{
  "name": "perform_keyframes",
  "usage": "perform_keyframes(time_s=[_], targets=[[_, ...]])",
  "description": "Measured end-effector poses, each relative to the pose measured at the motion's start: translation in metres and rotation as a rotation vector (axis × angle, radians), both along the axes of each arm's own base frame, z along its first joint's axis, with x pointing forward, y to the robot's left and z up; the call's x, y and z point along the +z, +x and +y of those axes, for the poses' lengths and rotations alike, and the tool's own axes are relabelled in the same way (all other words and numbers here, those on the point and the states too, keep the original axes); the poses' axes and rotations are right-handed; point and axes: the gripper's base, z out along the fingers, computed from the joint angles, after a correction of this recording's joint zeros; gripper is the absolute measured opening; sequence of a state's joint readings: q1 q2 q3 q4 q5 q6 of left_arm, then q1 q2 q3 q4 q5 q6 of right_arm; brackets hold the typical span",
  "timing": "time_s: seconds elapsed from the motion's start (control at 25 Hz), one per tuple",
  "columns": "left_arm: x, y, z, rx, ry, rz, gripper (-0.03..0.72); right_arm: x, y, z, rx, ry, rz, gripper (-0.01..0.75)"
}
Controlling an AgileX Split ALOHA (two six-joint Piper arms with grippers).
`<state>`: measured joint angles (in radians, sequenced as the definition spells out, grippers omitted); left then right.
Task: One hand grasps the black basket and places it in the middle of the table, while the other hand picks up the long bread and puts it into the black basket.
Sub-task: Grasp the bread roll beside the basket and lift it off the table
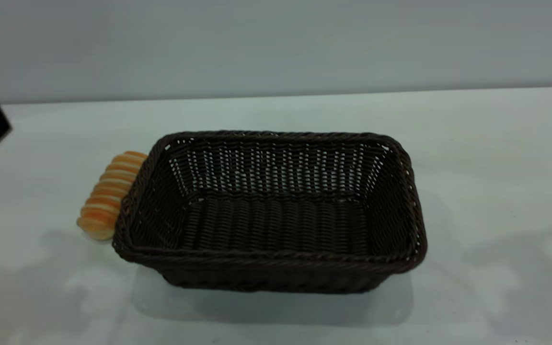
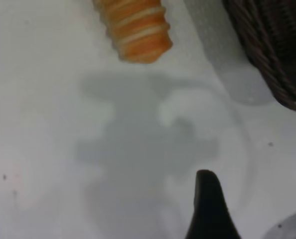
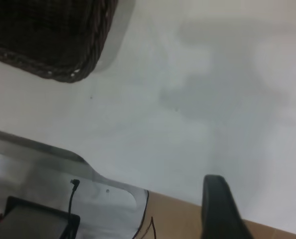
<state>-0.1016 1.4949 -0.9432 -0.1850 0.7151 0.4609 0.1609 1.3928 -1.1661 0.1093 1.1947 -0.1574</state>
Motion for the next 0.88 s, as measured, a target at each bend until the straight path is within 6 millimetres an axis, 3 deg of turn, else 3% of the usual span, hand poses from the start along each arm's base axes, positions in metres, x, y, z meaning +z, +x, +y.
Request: perform_keyframes(time_s=[0.2,0.48,0.64,0.88], targets=[[-0.033,0.039,-0.001,-0.067,0.052,0.04,0.508,0.003,-0.015,-0.002,-0.002,0.004,-0.024,0.434],[-0.079,0.082,-0.004,-0.252,0.106,0.04,0.508,0.007,-0.019,-0.003,-0.002,0.007,-0.041,0.434],[-0.11,0.095,-0.005,-0.368,0.128,0.07,0.508,0.007,-0.019,-0.003,-0.002,0.008,-0.041,0.434],[-0.153,0.104,-0.005,-0.394,0.142,0.082,0.508,0.007,-0.019,-0.003,-0.002,0.008,-0.04,0.434]])
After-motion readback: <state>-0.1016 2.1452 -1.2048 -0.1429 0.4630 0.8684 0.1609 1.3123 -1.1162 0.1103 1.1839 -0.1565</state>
